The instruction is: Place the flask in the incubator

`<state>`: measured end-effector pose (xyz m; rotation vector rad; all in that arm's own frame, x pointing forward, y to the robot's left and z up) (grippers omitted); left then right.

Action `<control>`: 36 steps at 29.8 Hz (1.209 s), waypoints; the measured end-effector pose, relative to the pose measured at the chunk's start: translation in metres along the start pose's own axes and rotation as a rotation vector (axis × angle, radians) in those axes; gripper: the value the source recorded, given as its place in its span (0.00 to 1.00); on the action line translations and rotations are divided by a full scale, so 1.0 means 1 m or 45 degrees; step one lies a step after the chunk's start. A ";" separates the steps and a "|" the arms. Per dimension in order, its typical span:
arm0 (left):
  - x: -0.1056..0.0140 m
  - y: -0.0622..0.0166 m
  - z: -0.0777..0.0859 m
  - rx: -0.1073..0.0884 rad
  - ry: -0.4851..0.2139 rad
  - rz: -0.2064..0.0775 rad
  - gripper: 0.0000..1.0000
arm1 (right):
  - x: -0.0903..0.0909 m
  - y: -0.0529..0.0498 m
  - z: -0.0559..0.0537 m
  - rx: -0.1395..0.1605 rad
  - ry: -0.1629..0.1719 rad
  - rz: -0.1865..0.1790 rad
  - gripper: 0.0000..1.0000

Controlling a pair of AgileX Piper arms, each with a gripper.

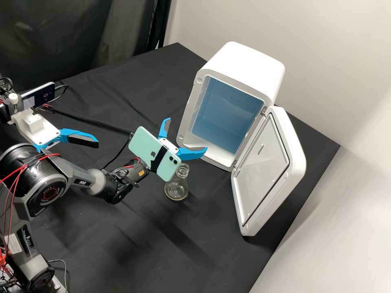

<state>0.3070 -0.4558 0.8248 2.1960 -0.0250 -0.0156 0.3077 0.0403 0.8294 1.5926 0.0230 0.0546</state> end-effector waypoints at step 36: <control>-0.026 -0.0108 -0.079 -0.069 0.250 0.012 1.00 | 0.000 0.000 0.000 0.000 0.000 0.000 1.00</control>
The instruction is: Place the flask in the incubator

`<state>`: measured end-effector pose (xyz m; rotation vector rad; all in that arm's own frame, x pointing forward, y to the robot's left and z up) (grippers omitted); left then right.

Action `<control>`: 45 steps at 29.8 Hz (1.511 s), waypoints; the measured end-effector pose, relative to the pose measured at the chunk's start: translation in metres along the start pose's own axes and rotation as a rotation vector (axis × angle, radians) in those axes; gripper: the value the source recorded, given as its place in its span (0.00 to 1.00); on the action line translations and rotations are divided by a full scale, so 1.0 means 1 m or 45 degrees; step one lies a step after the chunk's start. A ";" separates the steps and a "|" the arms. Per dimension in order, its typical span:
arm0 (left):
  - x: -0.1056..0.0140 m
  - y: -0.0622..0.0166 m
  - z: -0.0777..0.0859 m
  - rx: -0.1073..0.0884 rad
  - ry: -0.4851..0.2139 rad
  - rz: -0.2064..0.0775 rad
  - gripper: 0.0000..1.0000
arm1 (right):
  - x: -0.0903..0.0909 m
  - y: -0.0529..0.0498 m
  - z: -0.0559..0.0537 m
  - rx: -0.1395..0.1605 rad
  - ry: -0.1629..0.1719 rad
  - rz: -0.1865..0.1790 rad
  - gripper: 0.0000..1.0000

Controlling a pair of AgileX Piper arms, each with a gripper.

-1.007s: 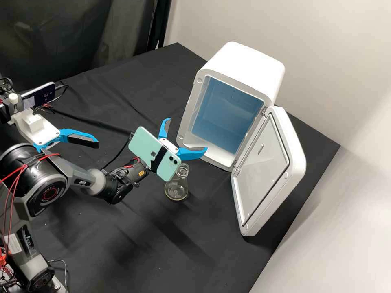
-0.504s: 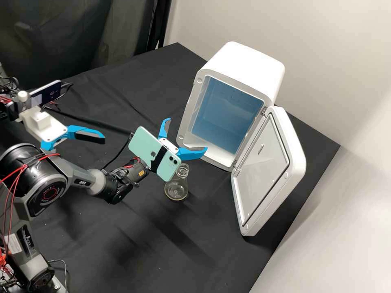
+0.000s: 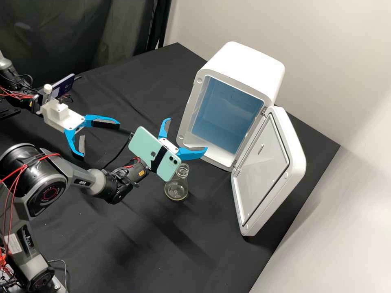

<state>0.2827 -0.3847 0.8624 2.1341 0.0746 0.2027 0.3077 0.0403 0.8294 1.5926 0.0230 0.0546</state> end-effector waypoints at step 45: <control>-0.030 -0.0684 -0.040 -0.050 0.072 -0.304 1.00 | 0.000 0.000 0.000 0.000 0.000 0.000 1.00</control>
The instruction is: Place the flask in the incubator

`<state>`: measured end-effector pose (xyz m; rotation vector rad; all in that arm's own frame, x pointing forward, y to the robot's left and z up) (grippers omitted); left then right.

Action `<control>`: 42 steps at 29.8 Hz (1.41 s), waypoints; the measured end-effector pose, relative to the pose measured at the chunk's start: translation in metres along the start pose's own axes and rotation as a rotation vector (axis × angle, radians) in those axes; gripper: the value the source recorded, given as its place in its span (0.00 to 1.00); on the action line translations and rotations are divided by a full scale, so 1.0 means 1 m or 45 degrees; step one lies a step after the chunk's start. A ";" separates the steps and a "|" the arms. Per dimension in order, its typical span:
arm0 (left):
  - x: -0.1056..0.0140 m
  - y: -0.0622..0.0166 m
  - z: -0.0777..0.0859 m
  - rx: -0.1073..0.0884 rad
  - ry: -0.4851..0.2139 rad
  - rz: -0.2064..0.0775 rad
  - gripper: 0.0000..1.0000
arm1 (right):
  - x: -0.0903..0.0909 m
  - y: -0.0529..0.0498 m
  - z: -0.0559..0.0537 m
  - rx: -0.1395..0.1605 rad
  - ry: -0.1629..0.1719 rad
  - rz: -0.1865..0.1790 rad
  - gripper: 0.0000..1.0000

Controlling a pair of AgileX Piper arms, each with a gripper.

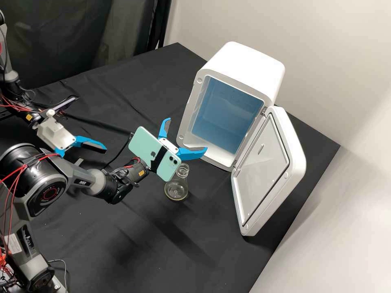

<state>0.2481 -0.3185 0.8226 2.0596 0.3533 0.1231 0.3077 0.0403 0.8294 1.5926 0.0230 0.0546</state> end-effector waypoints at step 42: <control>0.071 0.0125 -0.041 0.050 0.099 -0.009 1.00 | 0.000 0.000 0.000 0.000 0.000 0.000 1.00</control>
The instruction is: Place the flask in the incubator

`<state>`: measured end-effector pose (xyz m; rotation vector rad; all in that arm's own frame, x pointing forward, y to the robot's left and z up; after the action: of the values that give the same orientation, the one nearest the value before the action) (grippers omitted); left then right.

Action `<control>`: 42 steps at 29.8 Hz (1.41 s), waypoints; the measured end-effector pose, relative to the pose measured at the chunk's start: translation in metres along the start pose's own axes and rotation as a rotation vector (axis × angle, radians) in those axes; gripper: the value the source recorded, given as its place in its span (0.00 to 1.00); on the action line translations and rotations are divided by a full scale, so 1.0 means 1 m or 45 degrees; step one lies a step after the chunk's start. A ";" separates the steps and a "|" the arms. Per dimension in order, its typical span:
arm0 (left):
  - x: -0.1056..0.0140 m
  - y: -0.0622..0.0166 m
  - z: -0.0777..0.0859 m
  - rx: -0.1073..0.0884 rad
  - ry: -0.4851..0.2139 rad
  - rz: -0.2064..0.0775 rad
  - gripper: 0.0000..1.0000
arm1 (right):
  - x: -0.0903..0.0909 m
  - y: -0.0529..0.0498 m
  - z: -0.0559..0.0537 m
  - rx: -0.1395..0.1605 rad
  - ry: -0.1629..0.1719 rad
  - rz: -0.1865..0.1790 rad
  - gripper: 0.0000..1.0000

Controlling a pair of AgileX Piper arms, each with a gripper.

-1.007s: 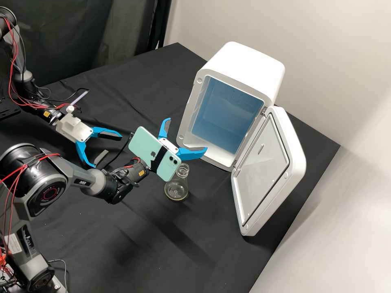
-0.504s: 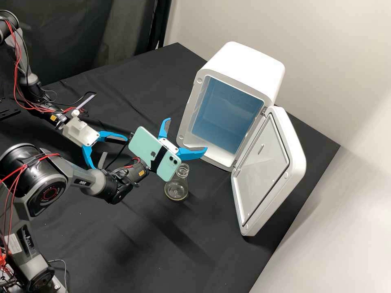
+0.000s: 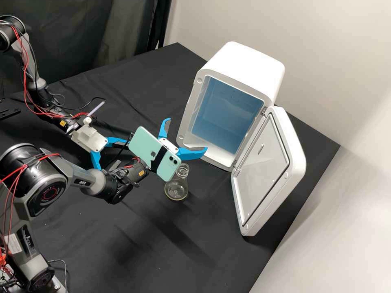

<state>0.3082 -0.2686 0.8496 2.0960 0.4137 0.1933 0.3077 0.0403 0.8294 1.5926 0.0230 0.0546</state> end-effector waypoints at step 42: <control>-0.033 0.0403 -0.028 -0.043 0.105 0.151 1.00 | 0.000 0.000 0.000 0.000 0.000 0.000 1.00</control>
<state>0.2781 -0.2777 0.8996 2.0854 0.3329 0.3546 0.3077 0.0403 0.8294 1.5926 0.0230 0.0546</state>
